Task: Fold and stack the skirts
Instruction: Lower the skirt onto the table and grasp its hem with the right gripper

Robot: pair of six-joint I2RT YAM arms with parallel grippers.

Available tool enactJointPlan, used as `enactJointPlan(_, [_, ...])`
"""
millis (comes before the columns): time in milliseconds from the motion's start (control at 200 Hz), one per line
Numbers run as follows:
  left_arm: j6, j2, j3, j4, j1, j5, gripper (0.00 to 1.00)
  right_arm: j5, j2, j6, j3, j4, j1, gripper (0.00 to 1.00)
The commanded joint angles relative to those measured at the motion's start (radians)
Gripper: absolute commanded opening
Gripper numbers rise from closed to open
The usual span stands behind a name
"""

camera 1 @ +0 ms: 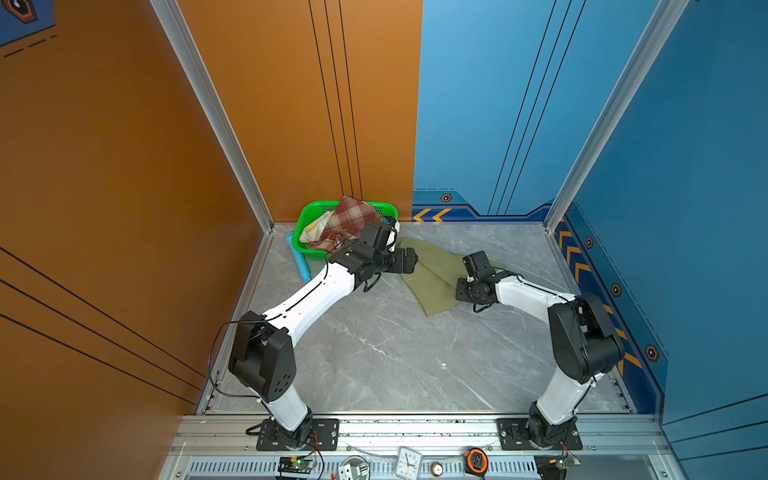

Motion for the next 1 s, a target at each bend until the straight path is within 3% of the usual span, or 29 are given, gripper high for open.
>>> enactJointPlan(0, [0.036,-0.070,-0.038,-0.017,0.000,-0.018,0.92,-0.001,0.014,0.011,0.078,0.077,-0.004,0.06])
enactJointPlan(60, [0.041,-0.092,-0.061,-0.025,-0.005,-0.023,0.92,0.026,0.023,-0.004,0.137,0.076,-0.015,0.00])
enactJointPlan(310, [0.057,-0.132,-0.181,-0.042,-0.050,-0.096,0.91,0.003,0.130,-0.045,0.396,-0.046,-0.038,0.00])
enactJointPlan(536, [0.034,-0.013,-0.170,-0.037,-0.139,-0.122,0.91,0.029,0.048,-0.022,0.278,-0.076,-0.018,0.00])
enactJointPlan(741, [0.098,0.064,-0.144,-0.018,-0.219,-0.153,0.91,0.067,-0.098,0.025,0.098,-0.137,0.049,0.00])
enactJointPlan(786, [0.108,0.073,-0.147,-0.012,-0.231,-0.156,0.91,0.080,-0.134,0.041,0.054,-0.145,0.070,0.08])
enactJointPlan(876, [0.138,0.083,-0.163,0.009,-0.260,-0.164,0.91,0.092,-0.197,0.061,-0.014,-0.144,0.088,0.40])
enactJointPlan(991, [0.177,0.104,-0.185,0.040,-0.290,-0.163,0.91,0.084,-0.233,0.057,-0.032,-0.147,0.070,0.55])
